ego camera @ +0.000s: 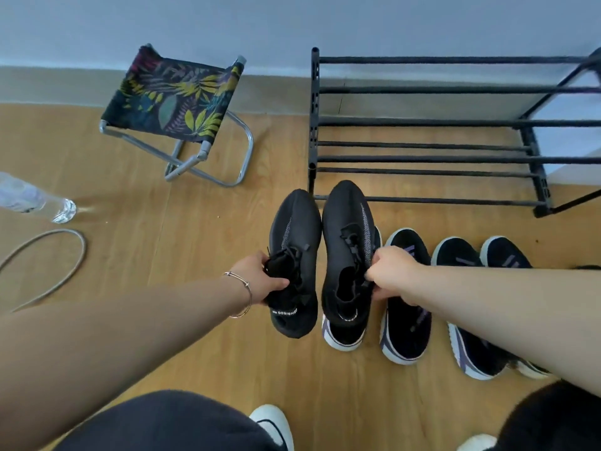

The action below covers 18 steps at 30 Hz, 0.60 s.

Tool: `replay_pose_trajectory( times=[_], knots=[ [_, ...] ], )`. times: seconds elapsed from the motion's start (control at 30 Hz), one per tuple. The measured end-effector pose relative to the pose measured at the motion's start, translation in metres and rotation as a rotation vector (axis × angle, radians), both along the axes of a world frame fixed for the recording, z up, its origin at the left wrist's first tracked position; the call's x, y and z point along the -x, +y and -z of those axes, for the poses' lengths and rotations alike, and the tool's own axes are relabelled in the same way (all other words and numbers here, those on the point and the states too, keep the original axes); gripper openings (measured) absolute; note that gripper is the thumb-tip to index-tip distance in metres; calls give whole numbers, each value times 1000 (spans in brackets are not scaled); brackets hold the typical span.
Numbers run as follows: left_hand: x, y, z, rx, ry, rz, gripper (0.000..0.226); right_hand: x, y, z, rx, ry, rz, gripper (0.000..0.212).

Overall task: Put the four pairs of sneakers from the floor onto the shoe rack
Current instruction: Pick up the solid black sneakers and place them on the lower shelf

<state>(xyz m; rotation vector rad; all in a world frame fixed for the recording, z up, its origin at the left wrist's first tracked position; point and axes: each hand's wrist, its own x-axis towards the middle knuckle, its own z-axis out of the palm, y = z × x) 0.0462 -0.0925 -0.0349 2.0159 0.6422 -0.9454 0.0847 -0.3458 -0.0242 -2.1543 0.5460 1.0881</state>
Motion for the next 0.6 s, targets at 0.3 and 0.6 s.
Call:
replay_pose_trajectory(
  times=[0.3, 0.6],
  knots=[
    [-4, -65, -2, -28, -4, 3, 37, -30, -66, -28, -6, 2, -74, 12],
    [-59, -121, 3, -218, -169, 37, 54, -61, -111, 0, -31, -200, 98, 11]
  ],
)
